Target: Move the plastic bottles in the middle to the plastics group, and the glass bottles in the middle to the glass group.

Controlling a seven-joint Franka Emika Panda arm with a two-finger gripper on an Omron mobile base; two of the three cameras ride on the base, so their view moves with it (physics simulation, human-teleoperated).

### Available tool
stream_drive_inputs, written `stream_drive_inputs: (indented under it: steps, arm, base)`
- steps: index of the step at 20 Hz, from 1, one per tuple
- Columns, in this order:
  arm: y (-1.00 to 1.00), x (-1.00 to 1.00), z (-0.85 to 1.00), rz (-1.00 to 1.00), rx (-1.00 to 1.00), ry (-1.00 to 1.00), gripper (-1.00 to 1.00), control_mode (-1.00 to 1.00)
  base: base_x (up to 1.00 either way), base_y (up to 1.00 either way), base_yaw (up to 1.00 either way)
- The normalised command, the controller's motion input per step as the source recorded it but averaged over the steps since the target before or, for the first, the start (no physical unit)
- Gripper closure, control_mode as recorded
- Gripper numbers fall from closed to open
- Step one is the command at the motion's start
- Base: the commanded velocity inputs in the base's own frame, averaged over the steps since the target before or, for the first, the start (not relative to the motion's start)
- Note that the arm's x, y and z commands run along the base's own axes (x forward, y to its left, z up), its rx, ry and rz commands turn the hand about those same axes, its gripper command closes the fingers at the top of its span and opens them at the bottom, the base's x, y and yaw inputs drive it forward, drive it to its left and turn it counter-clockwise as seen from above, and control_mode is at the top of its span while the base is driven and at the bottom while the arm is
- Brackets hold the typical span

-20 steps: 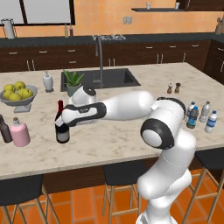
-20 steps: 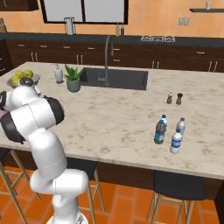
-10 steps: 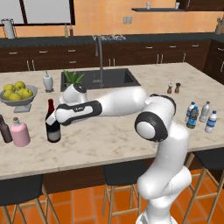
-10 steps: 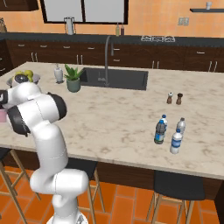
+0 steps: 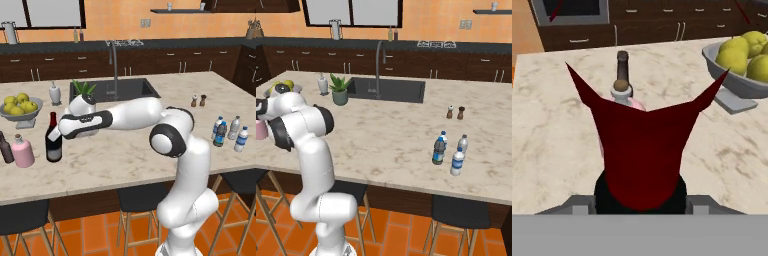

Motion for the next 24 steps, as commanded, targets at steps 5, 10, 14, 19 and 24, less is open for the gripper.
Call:
stream_drive_inputs:
  steps: [5, 10, 14, 19, 24]
  arm:
    - [0.10, 0.00, -0.05, 0.00, -0.11, 0.00, 1.00, -1.00]
    - [0.10, 0.00, -0.13, 0.00, -0.06, 0.00, 1.00, -1.00]
    - [0.28, 0.19, 0.00, 0.01, 0.00, 0.00, 1.00, -1.00]
    - [0.41, 0.32, 0.01, 0.00, 0.00, 0.00, 1.00, -1.00]
    - [0.15, 0.11, 0.00, 0.00, -0.02, 0.00, 1.00, -1.00]
  base:
    - [0.00, 0.00, 0.00]
    - [0.00, 0.00, 0.00]
    - [0.00, 0.00, 0.00]
    - [0.00, 0.00, 0.00]
    - [0.00, 0.00, 0.00]
